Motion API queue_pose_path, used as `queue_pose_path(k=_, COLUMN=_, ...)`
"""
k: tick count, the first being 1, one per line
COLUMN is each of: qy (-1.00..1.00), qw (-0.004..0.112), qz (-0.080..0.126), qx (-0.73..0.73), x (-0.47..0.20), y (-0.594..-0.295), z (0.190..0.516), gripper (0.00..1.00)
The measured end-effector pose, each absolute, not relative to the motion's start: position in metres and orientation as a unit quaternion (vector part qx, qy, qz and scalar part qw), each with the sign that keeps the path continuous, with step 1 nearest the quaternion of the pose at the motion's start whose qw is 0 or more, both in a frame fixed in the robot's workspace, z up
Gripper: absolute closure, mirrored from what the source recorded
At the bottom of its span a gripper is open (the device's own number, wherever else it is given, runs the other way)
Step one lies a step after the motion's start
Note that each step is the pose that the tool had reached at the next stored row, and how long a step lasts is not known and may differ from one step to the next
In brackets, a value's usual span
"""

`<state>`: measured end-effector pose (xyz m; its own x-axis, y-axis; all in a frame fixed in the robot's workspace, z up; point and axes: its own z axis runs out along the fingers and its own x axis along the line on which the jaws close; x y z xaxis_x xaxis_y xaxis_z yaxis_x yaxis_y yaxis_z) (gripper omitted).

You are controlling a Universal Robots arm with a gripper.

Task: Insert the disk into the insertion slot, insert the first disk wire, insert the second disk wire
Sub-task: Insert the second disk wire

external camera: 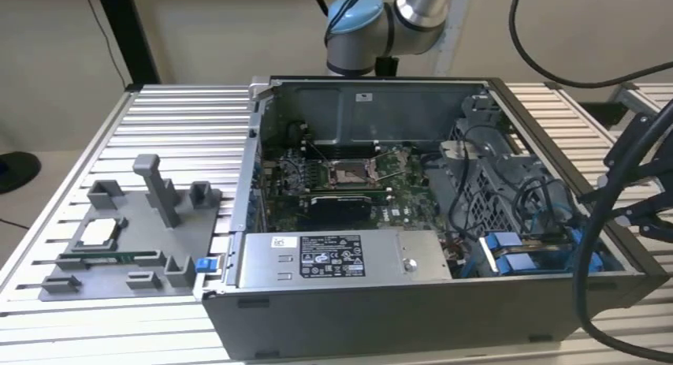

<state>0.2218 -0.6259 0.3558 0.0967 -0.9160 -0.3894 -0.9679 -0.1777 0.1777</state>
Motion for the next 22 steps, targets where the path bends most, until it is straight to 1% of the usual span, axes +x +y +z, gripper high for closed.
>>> queue_pose_path(k=9, qy=0.638, qw=0.062, qz=0.211, qx=-0.738, x=0.226, y=-0.629, z=0.344, gripper=0.0)
queue_pose_path(k=22, qy=0.639, qw=0.063, qz=0.211, qx=-0.737, x=0.227, y=-0.629, z=0.34, gripper=0.0)
